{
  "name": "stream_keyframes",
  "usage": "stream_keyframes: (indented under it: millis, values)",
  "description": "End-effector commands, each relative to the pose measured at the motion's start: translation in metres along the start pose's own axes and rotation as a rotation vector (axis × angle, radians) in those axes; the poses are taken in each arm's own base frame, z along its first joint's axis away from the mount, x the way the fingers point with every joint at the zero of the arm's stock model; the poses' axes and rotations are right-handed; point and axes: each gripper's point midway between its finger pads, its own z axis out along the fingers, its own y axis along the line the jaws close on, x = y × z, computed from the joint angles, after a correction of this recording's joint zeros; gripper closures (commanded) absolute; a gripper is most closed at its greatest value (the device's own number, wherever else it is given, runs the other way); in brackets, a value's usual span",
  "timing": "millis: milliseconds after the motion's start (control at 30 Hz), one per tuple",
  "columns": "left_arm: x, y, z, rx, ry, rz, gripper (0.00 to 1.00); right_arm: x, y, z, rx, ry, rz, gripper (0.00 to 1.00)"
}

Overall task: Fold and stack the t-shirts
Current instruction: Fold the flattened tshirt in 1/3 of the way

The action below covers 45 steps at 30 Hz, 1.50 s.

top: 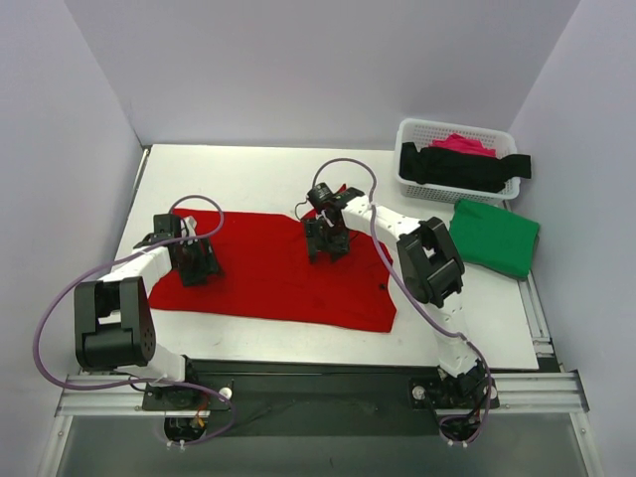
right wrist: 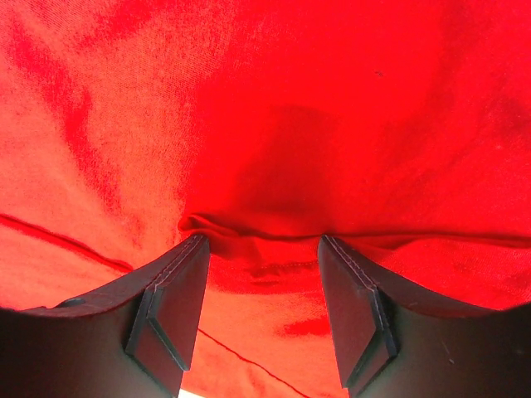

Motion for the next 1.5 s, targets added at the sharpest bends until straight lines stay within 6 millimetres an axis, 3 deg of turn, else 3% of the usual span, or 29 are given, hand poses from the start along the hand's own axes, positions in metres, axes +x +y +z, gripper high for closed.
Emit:
stream_keyframes:
  millis: [0, 233, 367, 533, 633, 667, 767, 933, 1300, 1467]
  values:
    - [0.030, 0.025, 0.003, -0.085, 0.090, -0.008, 0.34, -0.001, -0.004, 0.003, 0.050, -0.007, 0.003, 0.44]
    - [0.028, 0.024, -0.001, -0.085, 0.084, -0.010, 0.33, -0.012, 0.002, -0.018, 0.028, -0.059, -0.003, 0.42]
    - [0.011, 0.016, -0.013, -0.074, 0.037, -0.012, 0.31, -0.028, 0.005, -0.049, -0.005, -0.129, -0.013, 0.38]
    - [-0.011, 0.003, -0.029, -0.049, -0.025, -0.026, 0.30, -0.038, -0.011, -0.085, -0.028, -0.194, 0.037, 0.36]
    - [-0.026, -0.007, -0.039, -0.023, -0.072, -0.041, 0.29, -0.028, -0.026, -0.098, -0.041, -0.192, 0.068, 0.34]
    - [-0.030, -0.011, -0.041, -0.013, -0.085, -0.052, 0.30, -0.015, -0.032, -0.097, -0.041, -0.170, 0.076, 0.34]
    - [-0.040, -0.017, -0.043, 0.011, -0.120, -0.057, 0.29, -0.001, -0.041, -0.095, -0.066, -0.144, 0.092, 0.34]
    - [-0.044, -0.018, -0.031, 0.027, -0.114, -0.073, 0.29, 0.026, -0.052, -0.071, -0.080, -0.066, 0.103, 0.35]
    - [-0.001, 0.008, 0.002, -0.028, -0.016, -0.114, 0.29, 0.062, -0.068, -0.032, -0.040, 0.056, 0.126, 0.36]
    - [0.014, 0.015, 0.001, -0.051, 0.010, -0.140, 0.29, 0.086, -0.079, -0.022, -0.015, 0.119, 0.154, 0.36]
